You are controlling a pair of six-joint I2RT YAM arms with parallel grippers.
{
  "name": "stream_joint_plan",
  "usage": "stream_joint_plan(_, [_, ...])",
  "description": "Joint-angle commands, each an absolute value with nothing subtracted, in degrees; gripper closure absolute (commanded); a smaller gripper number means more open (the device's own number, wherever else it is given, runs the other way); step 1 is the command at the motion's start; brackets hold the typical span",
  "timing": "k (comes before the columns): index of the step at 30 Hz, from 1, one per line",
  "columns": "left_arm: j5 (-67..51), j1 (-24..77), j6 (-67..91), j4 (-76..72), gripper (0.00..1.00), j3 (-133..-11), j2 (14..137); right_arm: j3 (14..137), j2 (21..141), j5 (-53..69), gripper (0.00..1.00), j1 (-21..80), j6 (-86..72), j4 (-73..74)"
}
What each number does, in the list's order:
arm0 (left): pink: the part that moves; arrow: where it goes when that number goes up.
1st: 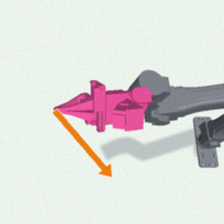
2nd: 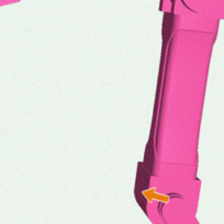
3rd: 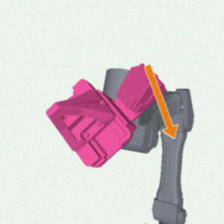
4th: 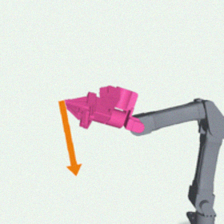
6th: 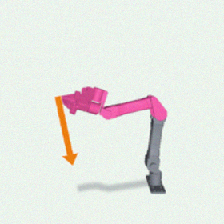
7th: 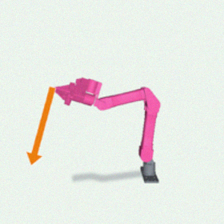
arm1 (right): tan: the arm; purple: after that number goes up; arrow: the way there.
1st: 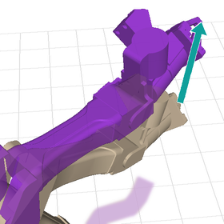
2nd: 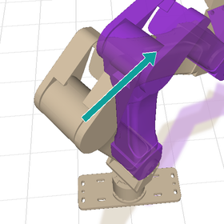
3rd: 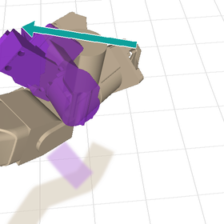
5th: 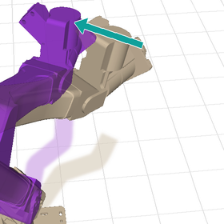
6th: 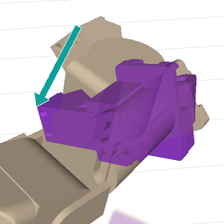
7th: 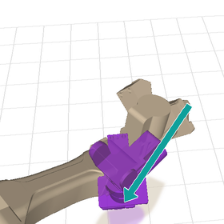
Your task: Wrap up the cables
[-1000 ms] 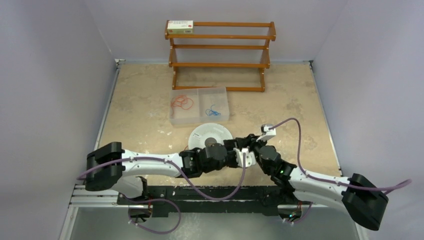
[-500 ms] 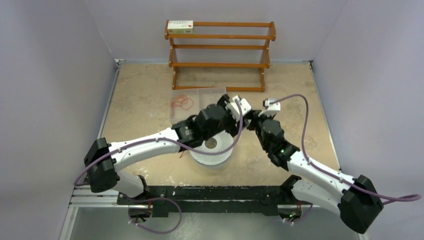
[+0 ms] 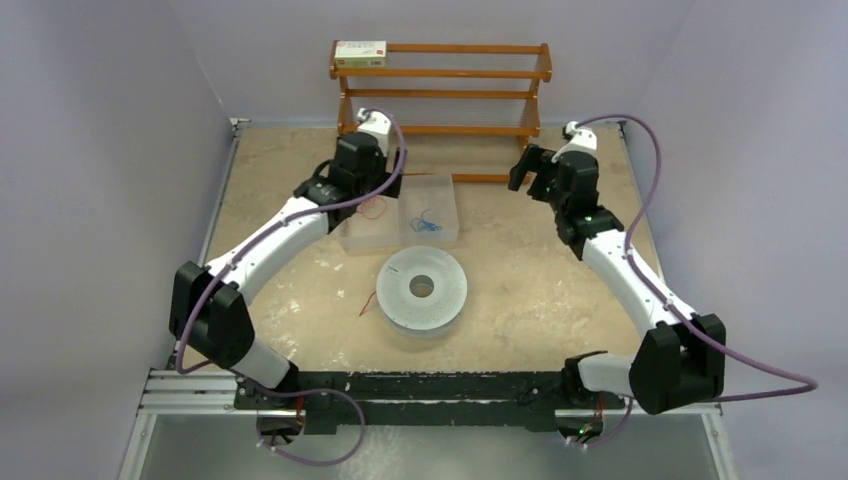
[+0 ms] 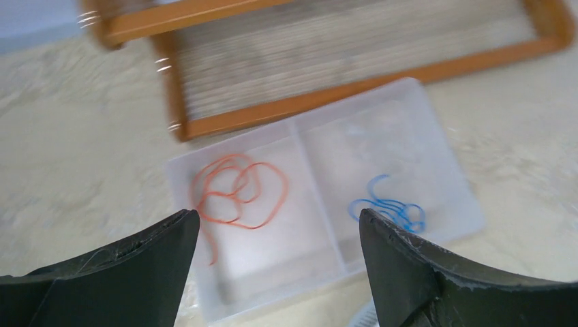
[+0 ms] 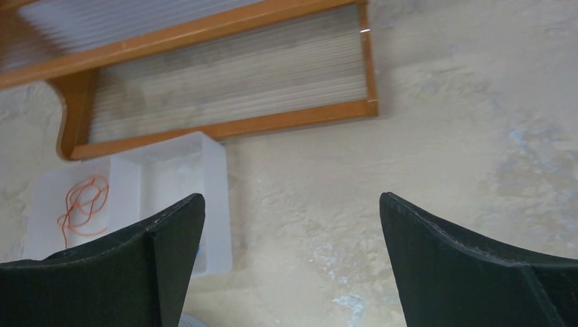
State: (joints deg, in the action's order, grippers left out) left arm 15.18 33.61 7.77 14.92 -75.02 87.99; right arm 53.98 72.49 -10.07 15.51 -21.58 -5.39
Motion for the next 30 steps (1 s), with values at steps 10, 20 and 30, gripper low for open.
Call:
stream_joint_plan(10, [31.69,24.26,18.32,22.91,0.05,-67.75,69.26,59.66,58.43,-14.41,0.01,12.51,-23.42,9.41])
stream_joint_plan(20, [32.51,24.28,21.53,23.60,0.00,-57.49,50.04,57.15,45.37,-15.27,0.01,12.57,-23.64,12.25])
stream_joint_plan(30, [31.96,24.26,21.72,18.48,0.00,-48.86,41.40,58.89,43.31,-15.66,0.01,12.57,-23.28,17.43])
